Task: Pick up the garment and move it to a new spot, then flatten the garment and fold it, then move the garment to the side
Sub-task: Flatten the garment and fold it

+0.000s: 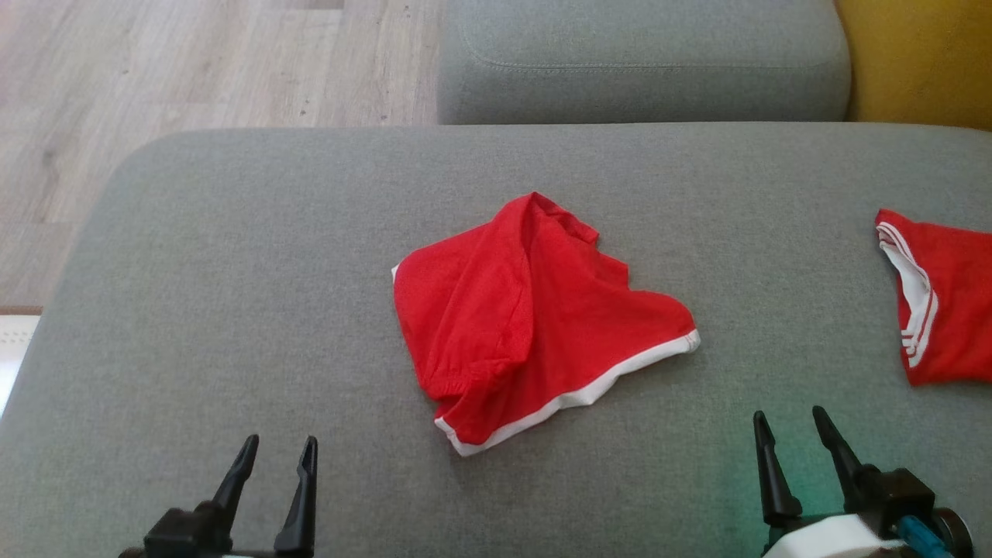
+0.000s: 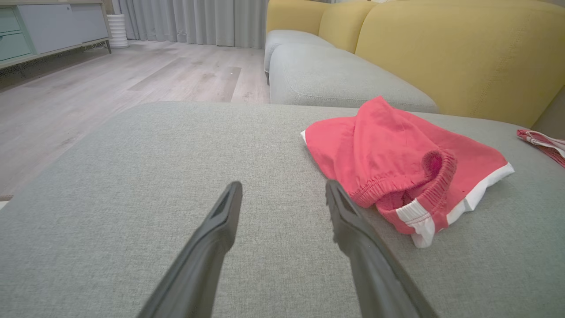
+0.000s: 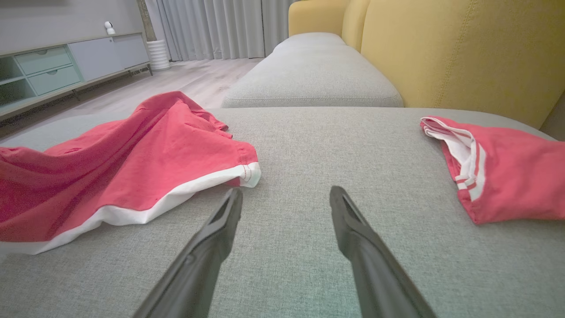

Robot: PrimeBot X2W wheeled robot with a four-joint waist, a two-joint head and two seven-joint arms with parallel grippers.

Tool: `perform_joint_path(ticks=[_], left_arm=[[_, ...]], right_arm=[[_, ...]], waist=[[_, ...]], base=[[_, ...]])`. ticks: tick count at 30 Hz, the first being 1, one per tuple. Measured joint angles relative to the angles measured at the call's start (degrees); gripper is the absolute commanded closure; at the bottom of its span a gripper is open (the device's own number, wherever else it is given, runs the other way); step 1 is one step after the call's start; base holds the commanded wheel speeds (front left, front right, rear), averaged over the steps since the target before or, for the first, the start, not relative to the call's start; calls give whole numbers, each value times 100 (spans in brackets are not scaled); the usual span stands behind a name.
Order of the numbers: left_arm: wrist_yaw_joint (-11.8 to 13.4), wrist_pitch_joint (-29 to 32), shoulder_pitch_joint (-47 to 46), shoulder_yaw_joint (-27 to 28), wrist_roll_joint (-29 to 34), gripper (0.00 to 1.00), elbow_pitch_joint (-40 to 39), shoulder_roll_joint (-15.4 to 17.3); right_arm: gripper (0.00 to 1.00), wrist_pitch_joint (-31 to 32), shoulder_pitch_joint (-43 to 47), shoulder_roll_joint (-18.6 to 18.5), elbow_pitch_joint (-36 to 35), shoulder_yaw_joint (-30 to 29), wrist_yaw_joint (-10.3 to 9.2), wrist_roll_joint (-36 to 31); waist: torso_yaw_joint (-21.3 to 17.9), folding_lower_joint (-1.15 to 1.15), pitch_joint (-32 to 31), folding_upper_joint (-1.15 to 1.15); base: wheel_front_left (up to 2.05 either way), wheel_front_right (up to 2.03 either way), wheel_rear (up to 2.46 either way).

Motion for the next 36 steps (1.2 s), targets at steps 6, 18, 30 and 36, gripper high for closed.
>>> perform_joint_path(ticks=[6,18,30,36], left_arm=[[-3,0,-10,24,0,0,58,-10],[-46,242,-826,-1703,-405,0,589,490],[-51,849,-2063,-3167,-1418,0,566,1382],[-49,891,-2455,-3682,-1781,0,557,1636]], right_arm=[[0,0,-1,0,0,-2,0,0],[0,336,-790,-7,419,365,0,235],[0,2373,-2436,-174,1573,925,0,808],[0,2481,-2649,-341,1747,1048,0,955]], waist=[[-41,0,13,0],[-33,0,330,0],[8,1,781,0],[76,1,914,0]], base=[[0,0,0],[0,0,0],[0,0,0],[0,0,0]])
